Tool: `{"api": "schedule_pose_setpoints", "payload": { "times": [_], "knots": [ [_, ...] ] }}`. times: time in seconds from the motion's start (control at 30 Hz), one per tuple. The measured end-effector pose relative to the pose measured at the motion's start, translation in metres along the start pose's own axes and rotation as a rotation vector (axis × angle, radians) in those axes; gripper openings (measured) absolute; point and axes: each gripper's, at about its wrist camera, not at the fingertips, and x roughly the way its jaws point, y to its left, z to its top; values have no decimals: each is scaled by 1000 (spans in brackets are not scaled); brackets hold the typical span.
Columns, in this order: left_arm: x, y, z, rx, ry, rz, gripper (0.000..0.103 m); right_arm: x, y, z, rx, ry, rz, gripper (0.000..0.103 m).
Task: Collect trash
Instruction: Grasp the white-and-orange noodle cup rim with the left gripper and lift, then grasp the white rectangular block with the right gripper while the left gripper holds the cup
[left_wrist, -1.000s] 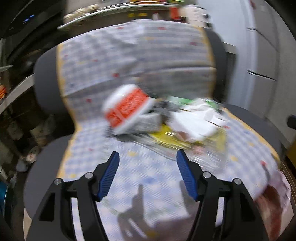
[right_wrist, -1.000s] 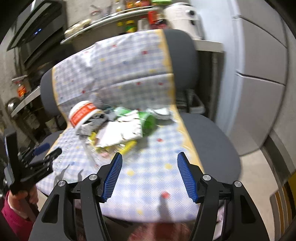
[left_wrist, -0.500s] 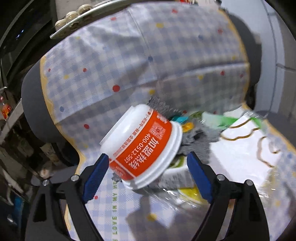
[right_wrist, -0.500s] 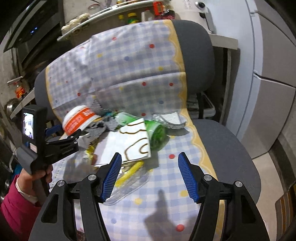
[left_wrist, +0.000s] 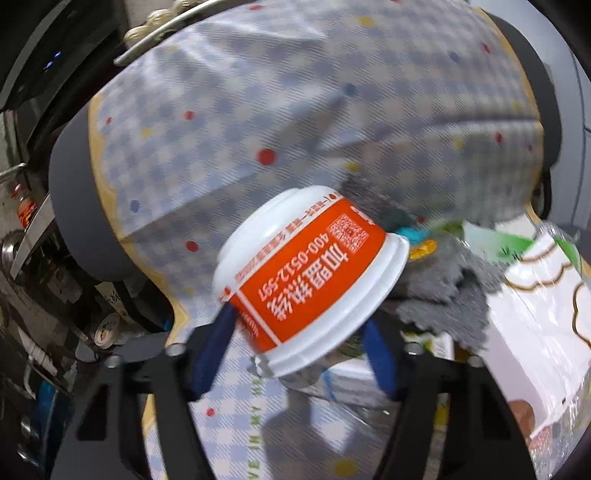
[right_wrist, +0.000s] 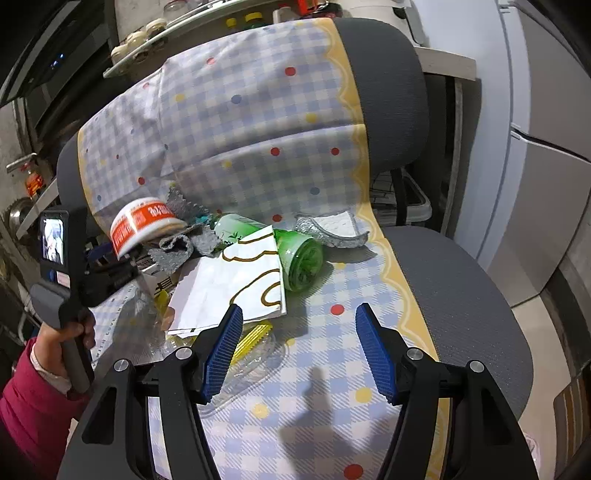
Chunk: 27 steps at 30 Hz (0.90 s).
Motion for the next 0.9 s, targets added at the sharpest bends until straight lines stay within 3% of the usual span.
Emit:
{"api": "schedule_pose_setpoints", "payload": {
  "times": [0.17,0.3,0.47,0.67,0.9],
  "knots": [
    [3,48,1,-150,-16,73,17,1,8,0,-30,0,-4,65],
    [5,98,-11,-311,18,80,4,1,14,-2,-39,2,-3,64],
    [-22,120,-27,-379,24,-38,3,-1,31,-3,-57,-2,14,64],
    [-66,128,-43,-429,-23,-70,3,-4,63,7,-104,-24,61,64],
    [-80,133,-49,-455,-28,-94,3,14,107,29,-133,-37,127,64]
  ]
}}
